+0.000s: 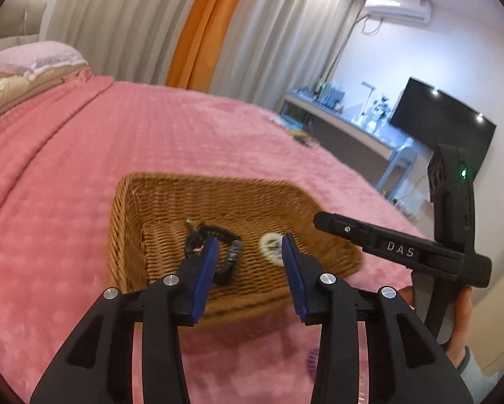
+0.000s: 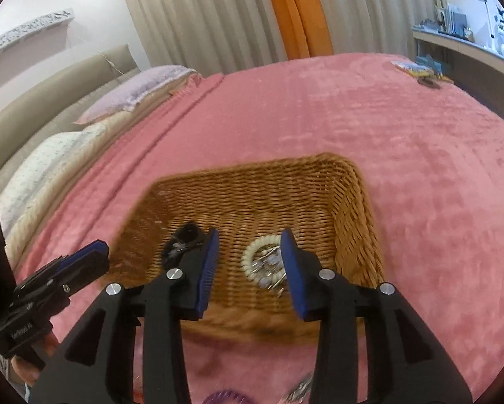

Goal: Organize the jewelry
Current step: 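Withdraw both tools back toward the remaining jewelry, then grasp a clear beaded bracelet with the right tool while the left tool grasps another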

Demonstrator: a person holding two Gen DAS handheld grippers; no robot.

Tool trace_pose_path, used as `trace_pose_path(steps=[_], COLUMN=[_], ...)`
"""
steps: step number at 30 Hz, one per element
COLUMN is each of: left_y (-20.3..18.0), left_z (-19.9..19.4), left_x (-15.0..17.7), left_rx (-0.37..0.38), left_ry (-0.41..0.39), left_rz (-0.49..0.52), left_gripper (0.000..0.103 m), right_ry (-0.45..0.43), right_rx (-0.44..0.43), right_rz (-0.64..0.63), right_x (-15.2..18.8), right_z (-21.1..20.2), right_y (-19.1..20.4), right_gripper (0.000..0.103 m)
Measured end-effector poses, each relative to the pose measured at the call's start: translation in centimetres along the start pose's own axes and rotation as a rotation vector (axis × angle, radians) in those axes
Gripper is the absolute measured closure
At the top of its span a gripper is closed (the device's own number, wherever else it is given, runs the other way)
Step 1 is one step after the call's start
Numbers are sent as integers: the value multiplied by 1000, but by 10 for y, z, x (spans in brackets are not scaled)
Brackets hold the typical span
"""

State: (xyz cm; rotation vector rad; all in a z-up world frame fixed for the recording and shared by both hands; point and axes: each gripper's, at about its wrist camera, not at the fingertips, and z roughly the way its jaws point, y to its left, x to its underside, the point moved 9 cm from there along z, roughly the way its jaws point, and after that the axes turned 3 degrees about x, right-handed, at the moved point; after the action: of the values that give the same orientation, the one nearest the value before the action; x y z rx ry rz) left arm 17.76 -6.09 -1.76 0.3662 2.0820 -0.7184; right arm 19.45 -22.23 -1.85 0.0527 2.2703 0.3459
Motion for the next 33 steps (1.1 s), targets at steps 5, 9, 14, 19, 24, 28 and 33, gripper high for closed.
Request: trace_pose_path(steps=[5, 9, 14, 19, 24, 28, 33], left_y=[-30, -52, -57, -51, -39, -36, -29], left_z=[-54, -97, -125, -125, -107, -87, -69], left_x=[-2, 13, 53, 106, 146, 172, 189], left_rx=[20, 6, 27, 19, -8, 26, -15], left_ry=[-65, -96, -93, -29, 70, 178, 231], left_rz=[35, 70, 30, -25, -70, -74, -82], left_gripper=[64, 61, 61, 61, 61, 61, 61], right_ry=[-98, -141, -158, -105, -23, 62, 70], right_rx=[3, 2, 21, 29, 31, 26, 79], right_rz=[-63, -107, -125, -103, -63, -48, -93], right_x=[7, 29, 74, 117, 149, 174, 185], right_z=[-69, -110, -133, -122, -98, -75, -71], right_y=[19, 33, 35, 26, 14, 10, 16], right_gripper=[68, 68, 68, 68, 68, 68, 68])
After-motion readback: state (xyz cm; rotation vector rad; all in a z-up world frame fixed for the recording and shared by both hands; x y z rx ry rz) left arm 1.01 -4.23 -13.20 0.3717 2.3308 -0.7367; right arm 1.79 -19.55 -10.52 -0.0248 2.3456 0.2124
